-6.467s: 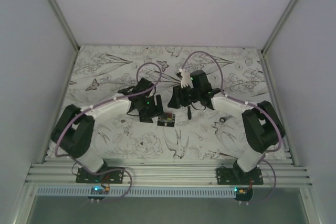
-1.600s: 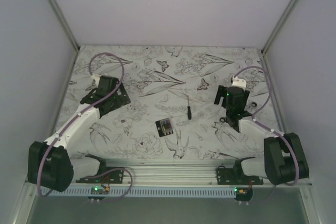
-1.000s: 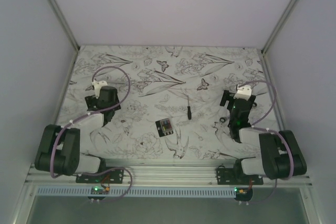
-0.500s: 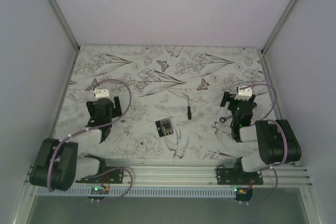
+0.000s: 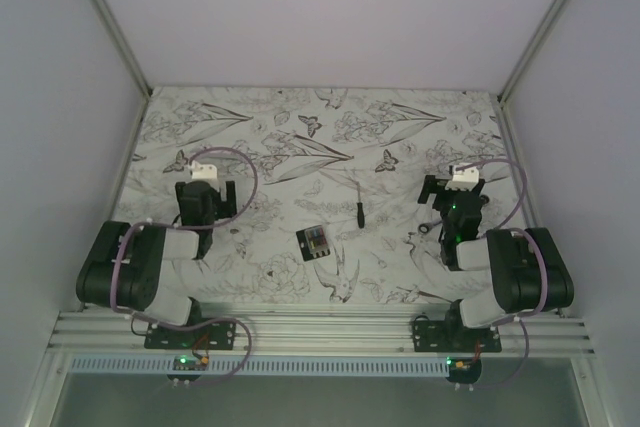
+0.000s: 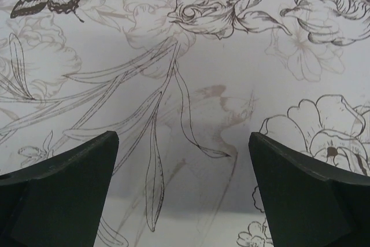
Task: Snap on the fuse box
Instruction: Reset both arms
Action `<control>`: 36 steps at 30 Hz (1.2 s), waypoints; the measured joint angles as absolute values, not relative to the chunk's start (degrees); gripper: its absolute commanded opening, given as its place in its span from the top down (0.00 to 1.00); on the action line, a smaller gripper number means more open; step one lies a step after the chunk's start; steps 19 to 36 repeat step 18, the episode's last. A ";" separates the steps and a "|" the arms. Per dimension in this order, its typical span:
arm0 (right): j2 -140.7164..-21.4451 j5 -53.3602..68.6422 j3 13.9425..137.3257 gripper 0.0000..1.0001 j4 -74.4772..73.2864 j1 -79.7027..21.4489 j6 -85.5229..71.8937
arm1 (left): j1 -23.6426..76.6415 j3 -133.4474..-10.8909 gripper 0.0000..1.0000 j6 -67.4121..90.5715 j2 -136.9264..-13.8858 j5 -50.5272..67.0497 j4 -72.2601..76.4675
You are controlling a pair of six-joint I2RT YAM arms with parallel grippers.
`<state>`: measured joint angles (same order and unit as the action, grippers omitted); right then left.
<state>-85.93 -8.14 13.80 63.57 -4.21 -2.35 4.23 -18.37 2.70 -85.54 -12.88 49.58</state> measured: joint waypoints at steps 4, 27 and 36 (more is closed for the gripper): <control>-85.93 -7.99 13.82 0.00 63.59 -4.21 -2.35 | 1.87 -20.12 0.00 2.87 -86.00 -9.56 48.47; -85.93 -7.99 13.85 0.00 63.57 -4.21 -2.35 | 1.02 -20.73 0.00 2.98 -86.00 -7.09 47.77; -85.93 -7.99 13.85 0.00 63.57 -4.21 -2.35 | 1.02 -20.73 0.00 2.98 -86.00 -7.09 47.77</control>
